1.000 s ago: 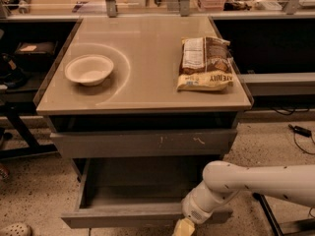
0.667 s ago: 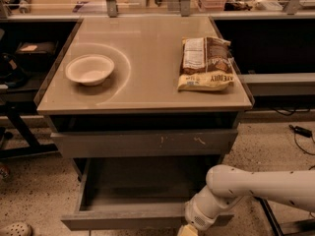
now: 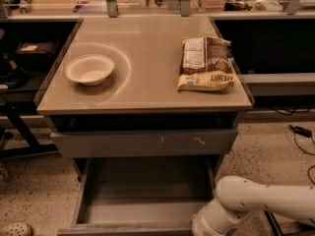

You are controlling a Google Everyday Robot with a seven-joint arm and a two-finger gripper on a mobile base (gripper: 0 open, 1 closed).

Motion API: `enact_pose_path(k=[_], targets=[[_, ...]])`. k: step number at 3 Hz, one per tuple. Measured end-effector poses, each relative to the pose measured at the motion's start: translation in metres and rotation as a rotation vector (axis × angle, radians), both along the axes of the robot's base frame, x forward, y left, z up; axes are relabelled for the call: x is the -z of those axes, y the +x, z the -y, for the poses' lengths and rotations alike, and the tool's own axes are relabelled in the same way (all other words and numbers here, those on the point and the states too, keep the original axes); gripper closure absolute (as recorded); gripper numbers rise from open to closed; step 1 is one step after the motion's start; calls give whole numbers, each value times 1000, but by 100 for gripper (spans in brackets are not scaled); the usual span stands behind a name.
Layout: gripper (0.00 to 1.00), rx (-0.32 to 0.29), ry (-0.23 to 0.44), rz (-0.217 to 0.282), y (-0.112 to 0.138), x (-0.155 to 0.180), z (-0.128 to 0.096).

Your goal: Open middle drawer

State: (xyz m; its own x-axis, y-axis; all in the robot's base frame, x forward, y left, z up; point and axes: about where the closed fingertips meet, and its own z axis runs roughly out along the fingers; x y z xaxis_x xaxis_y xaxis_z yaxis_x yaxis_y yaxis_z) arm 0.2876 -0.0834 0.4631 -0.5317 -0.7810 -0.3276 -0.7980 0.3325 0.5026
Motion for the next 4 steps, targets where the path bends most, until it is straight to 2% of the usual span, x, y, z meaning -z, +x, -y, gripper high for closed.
enact_pose_path(k=[2, 4], targets=[[0, 26, 1, -29, -26, -5, 9], [0, 56, -7, -72, -63, -14, 20]])
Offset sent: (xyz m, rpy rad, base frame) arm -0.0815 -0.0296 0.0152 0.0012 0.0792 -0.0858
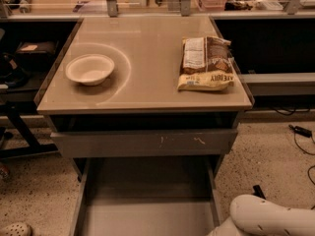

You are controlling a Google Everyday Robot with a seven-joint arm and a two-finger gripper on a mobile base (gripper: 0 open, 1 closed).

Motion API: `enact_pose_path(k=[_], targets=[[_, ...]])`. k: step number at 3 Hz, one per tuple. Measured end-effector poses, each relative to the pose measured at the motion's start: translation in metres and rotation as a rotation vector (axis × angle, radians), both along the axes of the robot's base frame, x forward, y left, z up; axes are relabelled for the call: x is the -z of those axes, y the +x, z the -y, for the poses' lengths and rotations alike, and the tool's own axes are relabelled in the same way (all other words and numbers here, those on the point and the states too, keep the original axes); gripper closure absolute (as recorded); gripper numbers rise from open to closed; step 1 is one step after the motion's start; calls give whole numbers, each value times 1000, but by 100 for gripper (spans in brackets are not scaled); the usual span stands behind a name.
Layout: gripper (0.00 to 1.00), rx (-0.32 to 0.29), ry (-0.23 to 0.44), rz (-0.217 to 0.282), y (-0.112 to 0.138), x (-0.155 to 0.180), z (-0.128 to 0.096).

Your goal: Open middle drawer

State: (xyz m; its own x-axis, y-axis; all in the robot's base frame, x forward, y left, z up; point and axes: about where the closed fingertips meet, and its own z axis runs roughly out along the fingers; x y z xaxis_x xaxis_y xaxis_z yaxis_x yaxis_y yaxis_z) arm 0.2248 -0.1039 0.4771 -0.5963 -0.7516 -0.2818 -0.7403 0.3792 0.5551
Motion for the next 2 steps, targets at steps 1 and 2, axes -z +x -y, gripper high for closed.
enact_pose_path(k=[1, 2], targets=[[0, 0, 0, 0, 1, 0, 0], [0, 17, -13, -34, -23, -2, 9]])
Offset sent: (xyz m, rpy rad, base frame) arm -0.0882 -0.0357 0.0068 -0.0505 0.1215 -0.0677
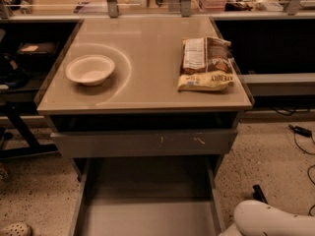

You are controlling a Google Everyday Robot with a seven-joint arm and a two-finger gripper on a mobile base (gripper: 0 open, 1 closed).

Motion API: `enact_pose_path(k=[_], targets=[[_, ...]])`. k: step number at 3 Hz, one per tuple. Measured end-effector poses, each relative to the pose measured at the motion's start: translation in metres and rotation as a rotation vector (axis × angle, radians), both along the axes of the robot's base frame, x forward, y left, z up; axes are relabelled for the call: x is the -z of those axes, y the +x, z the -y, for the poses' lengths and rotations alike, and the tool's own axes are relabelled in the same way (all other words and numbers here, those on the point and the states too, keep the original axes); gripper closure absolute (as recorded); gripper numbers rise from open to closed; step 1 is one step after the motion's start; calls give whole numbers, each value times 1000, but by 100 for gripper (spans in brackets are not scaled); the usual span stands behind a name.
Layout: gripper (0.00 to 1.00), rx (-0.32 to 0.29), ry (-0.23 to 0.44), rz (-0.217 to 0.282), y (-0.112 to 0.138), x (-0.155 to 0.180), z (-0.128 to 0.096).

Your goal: Open middle drawer

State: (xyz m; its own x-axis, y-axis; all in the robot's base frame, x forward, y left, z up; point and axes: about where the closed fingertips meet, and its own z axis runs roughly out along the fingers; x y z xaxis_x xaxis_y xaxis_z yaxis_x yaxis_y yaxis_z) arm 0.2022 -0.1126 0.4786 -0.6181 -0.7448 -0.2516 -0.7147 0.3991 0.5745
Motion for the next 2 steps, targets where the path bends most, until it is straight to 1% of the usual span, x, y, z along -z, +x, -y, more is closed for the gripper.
enact_pose_path(k=[1, 2], targets=[[0, 0, 0, 0, 0, 0, 0], [0, 5, 11, 78, 17, -21, -7]])
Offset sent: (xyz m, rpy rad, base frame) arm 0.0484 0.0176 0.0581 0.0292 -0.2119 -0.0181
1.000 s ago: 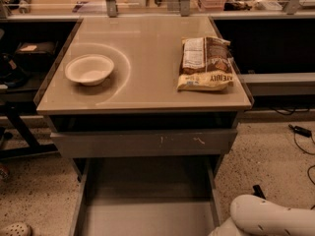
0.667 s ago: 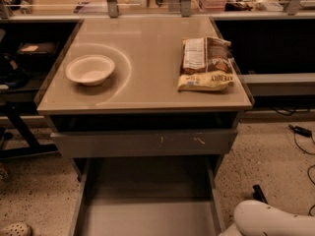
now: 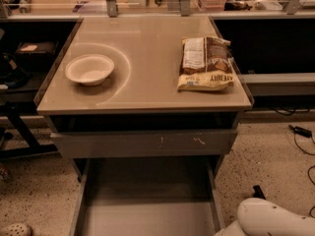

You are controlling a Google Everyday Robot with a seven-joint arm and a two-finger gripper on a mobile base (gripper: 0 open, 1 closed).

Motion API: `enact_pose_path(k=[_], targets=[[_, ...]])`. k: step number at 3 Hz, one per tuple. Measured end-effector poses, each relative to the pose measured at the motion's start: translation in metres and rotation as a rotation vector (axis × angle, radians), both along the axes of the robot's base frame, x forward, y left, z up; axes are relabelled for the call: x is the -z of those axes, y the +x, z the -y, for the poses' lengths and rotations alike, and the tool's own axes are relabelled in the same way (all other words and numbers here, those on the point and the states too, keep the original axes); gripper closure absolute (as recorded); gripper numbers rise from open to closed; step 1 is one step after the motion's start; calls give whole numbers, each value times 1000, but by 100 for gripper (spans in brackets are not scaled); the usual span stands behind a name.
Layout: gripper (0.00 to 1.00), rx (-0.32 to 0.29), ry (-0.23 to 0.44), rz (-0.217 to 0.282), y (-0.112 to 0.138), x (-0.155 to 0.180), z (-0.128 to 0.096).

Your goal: Open middle drawer

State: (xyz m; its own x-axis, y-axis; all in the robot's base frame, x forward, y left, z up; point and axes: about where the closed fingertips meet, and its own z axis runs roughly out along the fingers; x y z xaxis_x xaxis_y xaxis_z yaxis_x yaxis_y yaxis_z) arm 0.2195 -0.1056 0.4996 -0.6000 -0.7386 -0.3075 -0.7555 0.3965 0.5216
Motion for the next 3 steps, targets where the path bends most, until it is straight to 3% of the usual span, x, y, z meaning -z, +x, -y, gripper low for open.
enact_pose_path(k=[1, 2, 3], targets=[[0, 36, -9, 112, 8, -48, 8], [0, 127, -109, 206, 6, -98, 37], [0, 125, -164, 267, 10, -119, 43]])
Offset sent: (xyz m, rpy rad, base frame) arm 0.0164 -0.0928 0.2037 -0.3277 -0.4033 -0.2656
